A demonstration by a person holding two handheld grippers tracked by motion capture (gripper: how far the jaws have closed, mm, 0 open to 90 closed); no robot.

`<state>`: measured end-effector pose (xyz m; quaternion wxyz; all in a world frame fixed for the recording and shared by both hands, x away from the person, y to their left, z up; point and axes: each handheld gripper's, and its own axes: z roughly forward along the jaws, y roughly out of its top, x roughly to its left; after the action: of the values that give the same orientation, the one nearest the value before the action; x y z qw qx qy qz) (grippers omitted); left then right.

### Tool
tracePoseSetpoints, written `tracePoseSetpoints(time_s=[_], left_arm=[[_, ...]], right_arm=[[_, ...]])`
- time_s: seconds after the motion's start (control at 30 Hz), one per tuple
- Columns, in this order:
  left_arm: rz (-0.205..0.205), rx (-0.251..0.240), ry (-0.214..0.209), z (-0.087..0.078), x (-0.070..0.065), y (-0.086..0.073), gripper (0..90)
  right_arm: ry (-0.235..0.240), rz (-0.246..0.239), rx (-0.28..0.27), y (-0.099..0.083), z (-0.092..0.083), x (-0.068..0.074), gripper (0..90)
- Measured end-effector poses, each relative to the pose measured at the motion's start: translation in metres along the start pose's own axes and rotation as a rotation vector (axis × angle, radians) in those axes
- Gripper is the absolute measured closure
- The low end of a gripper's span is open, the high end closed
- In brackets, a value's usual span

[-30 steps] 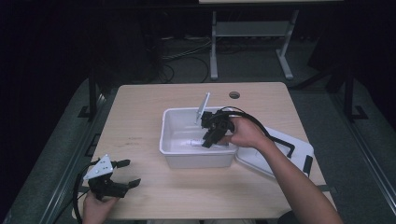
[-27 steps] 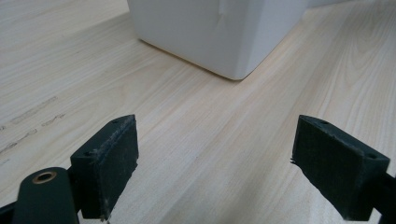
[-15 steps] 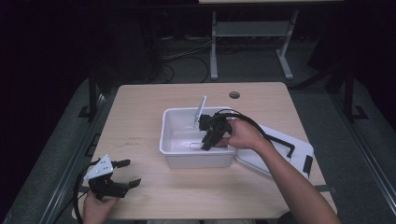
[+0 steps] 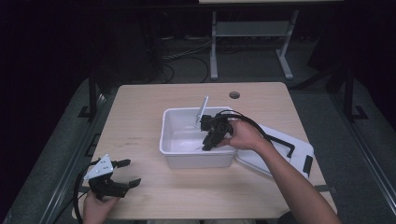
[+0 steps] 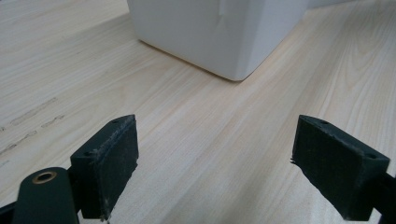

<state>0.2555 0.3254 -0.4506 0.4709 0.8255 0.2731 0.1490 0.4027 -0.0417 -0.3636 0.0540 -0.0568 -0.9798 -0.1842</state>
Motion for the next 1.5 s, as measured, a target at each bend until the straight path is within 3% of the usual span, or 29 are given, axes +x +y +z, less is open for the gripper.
tracePoseSetpoints(time_s=[0.4, 0.9, 1.5], left_arm=[[-0.001, -0.001, 0.001, -0.001, 0.000, 0.000, 13.8], [0.003, -0.001, 0.003, 0.000, 0.000, 0.001, 13.8], [0.003, 0.002, 0.002, 0.001, -0.001, 0.001, 13.8]], right_arm=[[-0.014, 0.015, -0.026, -0.003, -0.013, 0.002, 64.9], [-0.060, 0.019, -0.047, -0.010, -0.046, 0.010, 60.0], [-0.122, 0.068, -0.076, -0.038, -0.083, 0.016, 50.2]])
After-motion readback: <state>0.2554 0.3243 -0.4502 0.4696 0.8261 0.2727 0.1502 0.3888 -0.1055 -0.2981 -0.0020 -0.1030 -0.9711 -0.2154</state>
